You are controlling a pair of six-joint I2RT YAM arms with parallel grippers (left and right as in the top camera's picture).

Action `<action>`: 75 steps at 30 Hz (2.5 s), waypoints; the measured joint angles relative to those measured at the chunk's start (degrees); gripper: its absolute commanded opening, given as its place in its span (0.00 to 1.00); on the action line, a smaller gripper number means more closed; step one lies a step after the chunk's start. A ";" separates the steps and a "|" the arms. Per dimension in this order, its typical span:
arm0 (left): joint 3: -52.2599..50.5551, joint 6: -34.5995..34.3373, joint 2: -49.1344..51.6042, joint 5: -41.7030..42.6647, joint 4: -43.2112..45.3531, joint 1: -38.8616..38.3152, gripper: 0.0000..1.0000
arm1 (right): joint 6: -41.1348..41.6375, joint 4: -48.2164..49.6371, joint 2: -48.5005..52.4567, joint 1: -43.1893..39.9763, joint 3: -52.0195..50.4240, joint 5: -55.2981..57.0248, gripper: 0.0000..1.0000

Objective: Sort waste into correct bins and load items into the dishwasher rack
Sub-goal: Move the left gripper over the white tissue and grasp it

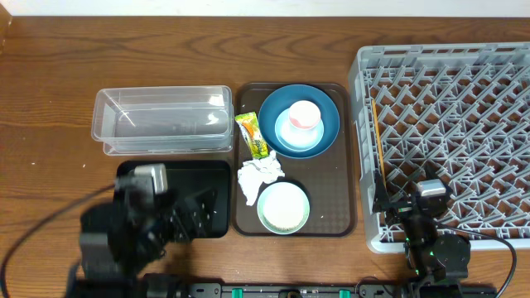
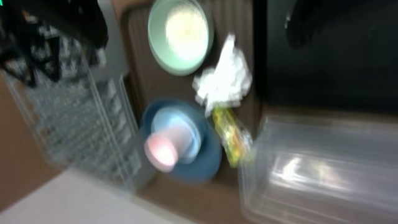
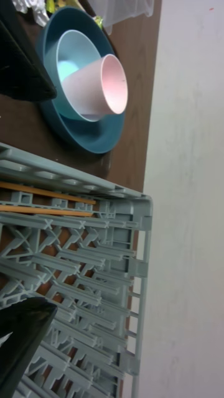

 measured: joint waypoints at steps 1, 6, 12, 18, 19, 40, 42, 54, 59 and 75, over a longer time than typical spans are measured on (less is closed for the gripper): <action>2.73 -0.07 3.89 -0.11 -3.17 0.02 0.95 | 0.00 0.00 0.02 0.00 0.00 0.00 0.99; 10.84 -0.98 19.61 -0.15 -10.62 0.02 0.95 | 0.00 0.00 0.02 0.00 0.00 -0.02 0.99; 11.28 -3.13 32.00 0.20 -11.87 0.02 0.55 | 0.00 0.02 0.02 0.00 0.00 0.00 0.99; 11.28 -5.95 38.40 -0.09 -11.69 -2.97 0.19 | 0.00 0.00 0.02 0.00 0.00 0.00 0.99; 11.28 -6.80 38.58 -1.22 -11.72 -4.13 0.12 | 0.00 0.00 0.02 0.00 0.00 -0.02 0.99; 11.28 -23.82 46.40 -28.55 6.78 -31.61 0.56 | 0.00 0.00 0.02 0.00 0.00 0.00 0.99; 11.28 -23.91 48.09 -29.35 7.63 -31.58 0.56 | 0.00 0.00 0.02 0.00 0.00 -0.02 0.99; 11.28 -24.04 58.80 -31.28 11.91 -31.58 0.57 | 0.00 0.00 0.02 0.00 0.00 -0.02 0.99; 11.28 -24.04 62.12 -31.45 12.92 -31.58 0.57 | 0.00 0.00 0.02 0.00 0.00 -0.02 0.99; 11.28 -24.04 67.63 -29.88 14.40 -33.40 0.57 | 0.00 0.00 0.02 0.00 0.00 -0.02 0.99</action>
